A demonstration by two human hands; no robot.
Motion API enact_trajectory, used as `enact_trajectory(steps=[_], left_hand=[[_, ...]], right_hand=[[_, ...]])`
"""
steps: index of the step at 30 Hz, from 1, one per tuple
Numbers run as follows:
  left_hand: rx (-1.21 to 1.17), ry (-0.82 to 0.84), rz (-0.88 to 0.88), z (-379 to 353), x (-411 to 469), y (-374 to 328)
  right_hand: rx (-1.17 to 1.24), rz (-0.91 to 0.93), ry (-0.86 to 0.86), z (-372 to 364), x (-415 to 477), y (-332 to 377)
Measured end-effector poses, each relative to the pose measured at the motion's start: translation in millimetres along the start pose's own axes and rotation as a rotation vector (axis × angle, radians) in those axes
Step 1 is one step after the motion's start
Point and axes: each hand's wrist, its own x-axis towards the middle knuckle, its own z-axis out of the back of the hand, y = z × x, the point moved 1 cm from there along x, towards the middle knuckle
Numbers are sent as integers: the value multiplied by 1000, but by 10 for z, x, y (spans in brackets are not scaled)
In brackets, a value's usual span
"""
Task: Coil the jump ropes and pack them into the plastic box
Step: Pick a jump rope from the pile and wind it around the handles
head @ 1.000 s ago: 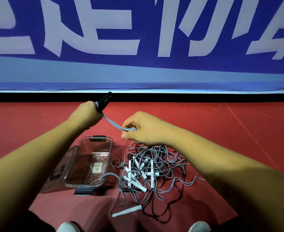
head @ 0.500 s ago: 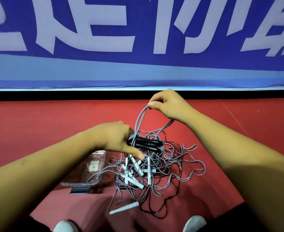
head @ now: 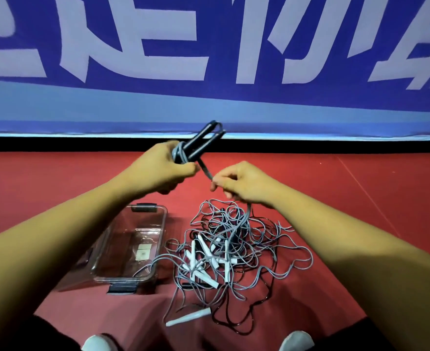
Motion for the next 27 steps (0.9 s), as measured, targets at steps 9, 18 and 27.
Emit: enact_trajectory(steps=[9, 18, 27], left_hand=[[59, -190, 71, 462, 151, 287], [707, -250, 130, 599, 224, 521], [1121, 235, 70, 122, 114, 627]], right_hand=[[603, -266, 252, -189, -75, 142], [390, -240, 349, 12, -196, 296], [-181, 160, -50, 126, -159, 550]])
